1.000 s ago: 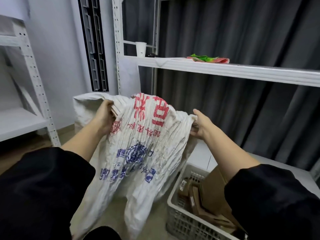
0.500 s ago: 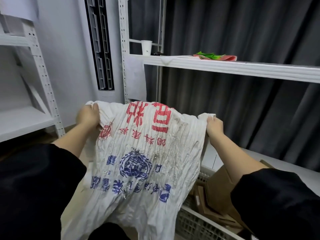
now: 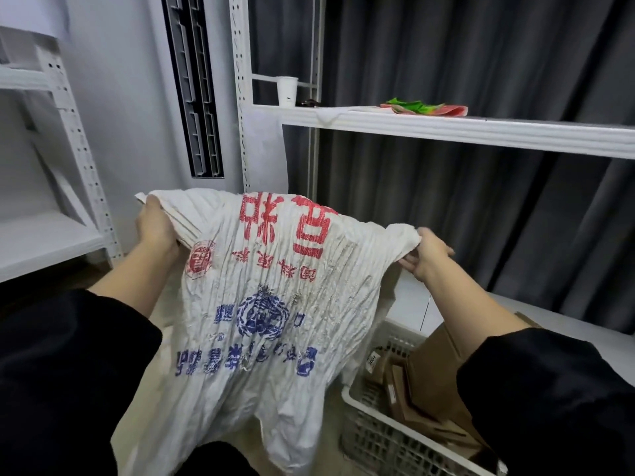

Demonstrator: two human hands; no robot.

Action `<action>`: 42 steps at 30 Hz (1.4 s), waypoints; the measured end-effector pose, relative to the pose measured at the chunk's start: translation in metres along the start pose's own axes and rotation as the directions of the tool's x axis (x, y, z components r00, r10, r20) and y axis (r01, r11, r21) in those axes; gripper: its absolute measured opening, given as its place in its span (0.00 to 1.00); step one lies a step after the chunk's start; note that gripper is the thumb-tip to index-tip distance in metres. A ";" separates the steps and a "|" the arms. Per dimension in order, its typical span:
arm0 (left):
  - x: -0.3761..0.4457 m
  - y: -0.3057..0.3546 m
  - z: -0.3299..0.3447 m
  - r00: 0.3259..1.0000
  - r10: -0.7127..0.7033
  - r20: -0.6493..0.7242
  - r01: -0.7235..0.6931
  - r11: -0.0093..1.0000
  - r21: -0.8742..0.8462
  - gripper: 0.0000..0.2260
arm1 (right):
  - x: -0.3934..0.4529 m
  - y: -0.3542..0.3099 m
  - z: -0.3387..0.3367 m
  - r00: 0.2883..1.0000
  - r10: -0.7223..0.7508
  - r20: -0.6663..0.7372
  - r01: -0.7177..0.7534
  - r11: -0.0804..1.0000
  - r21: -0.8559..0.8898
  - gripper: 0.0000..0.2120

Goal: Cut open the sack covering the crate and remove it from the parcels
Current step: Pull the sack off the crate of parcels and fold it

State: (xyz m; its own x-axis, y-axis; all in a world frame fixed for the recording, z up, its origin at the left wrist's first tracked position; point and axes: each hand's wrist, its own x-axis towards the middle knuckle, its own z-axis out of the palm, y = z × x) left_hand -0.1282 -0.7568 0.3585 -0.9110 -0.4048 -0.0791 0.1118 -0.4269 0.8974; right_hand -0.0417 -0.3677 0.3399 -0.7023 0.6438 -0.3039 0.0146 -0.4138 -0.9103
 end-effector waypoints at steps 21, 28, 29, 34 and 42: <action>-0.054 -0.005 0.056 0.958 0.113 0.263 -0.144 0.984 0.101 0.19 | -0.018 0.032 0.018 0.971 0.204 0.129 -0.094 0.811 -0.577 0.13; -0.073 0.008 0.068 0.968 -0.073 0.241 0.122 0.973 -0.194 0.10 | -0.022 0.047 0.013 0.878 0.438 0.192 -0.297 0.814 -0.500 0.15; -0.074 0.008 0.068 0.966 -0.072 0.250 0.126 0.970 -0.207 0.11 | -0.020 0.050 0.015 0.875 0.446 0.189 -0.315 0.820 -0.478 0.14; -0.067 0.016 0.061 0.968 -0.072 0.241 0.124 0.971 -0.204 0.12 | -0.008 0.049 0.012 0.922 0.359 0.144 -0.311 0.910 -0.275 0.13; -0.016 0.025 0.024 0.977 0.213 -0.004 -0.208 0.958 0.197 0.19 | 0.001 0.015 0.005 0.994 0.057 0.096 -0.044 0.990 -0.132 0.11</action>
State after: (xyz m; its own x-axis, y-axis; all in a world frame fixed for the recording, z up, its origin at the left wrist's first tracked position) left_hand -0.1205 -0.7415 0.3931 -0.8647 -0.4895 0.1124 0.2184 -0.1650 0.9618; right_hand -0.0460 -0.3767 0.3270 -0.7652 0.5548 -0.3265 0.1389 -0.3530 -0.9253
